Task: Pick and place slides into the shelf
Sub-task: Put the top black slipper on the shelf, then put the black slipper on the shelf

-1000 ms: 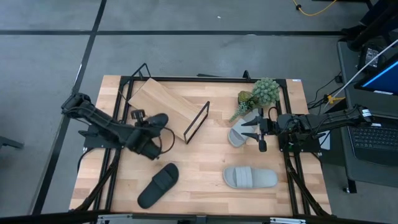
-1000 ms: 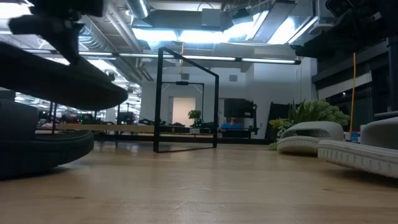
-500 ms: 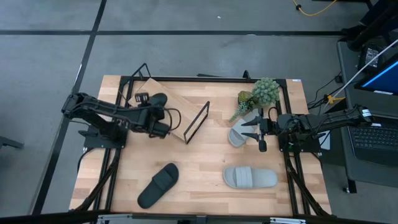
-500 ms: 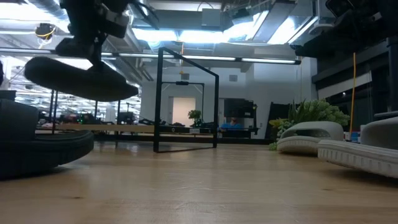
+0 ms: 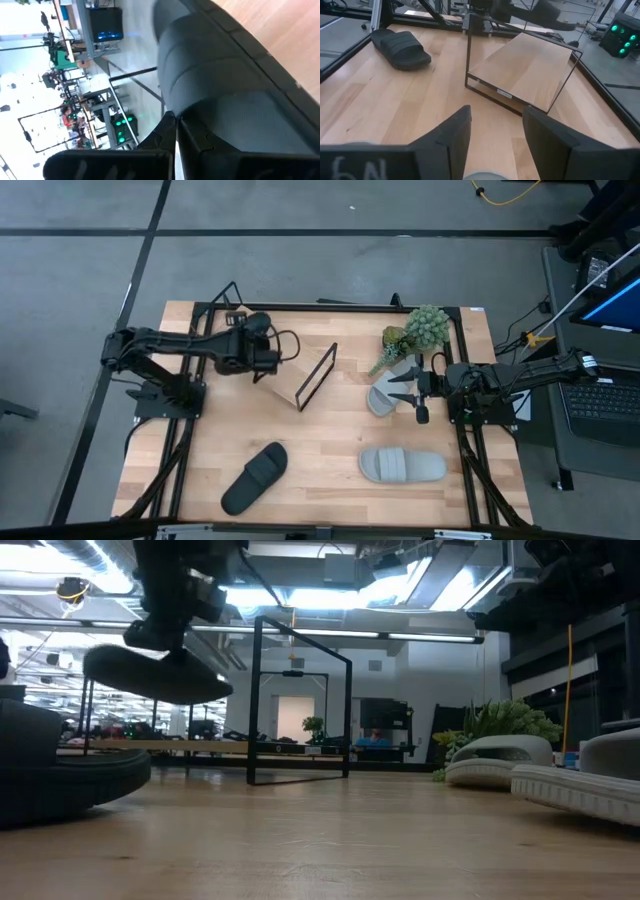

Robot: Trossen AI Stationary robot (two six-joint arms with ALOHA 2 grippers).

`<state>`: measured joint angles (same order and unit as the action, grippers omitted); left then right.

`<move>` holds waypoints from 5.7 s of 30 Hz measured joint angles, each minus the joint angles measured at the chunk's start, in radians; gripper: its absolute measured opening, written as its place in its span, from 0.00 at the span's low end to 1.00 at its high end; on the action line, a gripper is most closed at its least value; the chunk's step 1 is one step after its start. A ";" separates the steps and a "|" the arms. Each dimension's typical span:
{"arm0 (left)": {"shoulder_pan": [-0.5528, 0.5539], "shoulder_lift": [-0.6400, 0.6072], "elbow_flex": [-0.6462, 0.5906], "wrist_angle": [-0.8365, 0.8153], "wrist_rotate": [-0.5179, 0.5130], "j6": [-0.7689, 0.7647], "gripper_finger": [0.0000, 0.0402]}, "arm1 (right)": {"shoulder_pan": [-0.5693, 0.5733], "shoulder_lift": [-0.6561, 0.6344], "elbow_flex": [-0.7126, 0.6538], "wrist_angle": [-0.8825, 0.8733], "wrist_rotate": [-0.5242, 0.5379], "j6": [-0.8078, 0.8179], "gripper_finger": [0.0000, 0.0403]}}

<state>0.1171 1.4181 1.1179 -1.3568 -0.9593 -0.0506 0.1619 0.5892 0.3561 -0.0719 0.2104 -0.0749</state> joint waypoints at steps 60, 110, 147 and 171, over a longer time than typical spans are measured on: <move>0.474 0.000 -0.313 0.676 -0.014 0.830 0.00 | 0.000 0.000 0.000 0.012 0.000 -0.013 0.45; 0.572 0.000 -0.313 0.701 0.163 0.767 0.25 | 0.000 0.000 0.000 0.026 0.000 -0.013 0.45; 0.489 -0.009 -0.313 0.571 0.073 0.706 0.39 | 0.000 0.000 0.000 0.026 0.000 -0.013 0.45; 0.206 -0.328 -0.228 0.474 0.044 0.381 0.39 | 0.000 0.000 0.000 0.030 -0.001 -0.009 0.45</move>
<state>0.3235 1.0902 0.8902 -0.8829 -0.9150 0.3300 0.1619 0.5891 0.3561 -0.0417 0.2096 -0.0837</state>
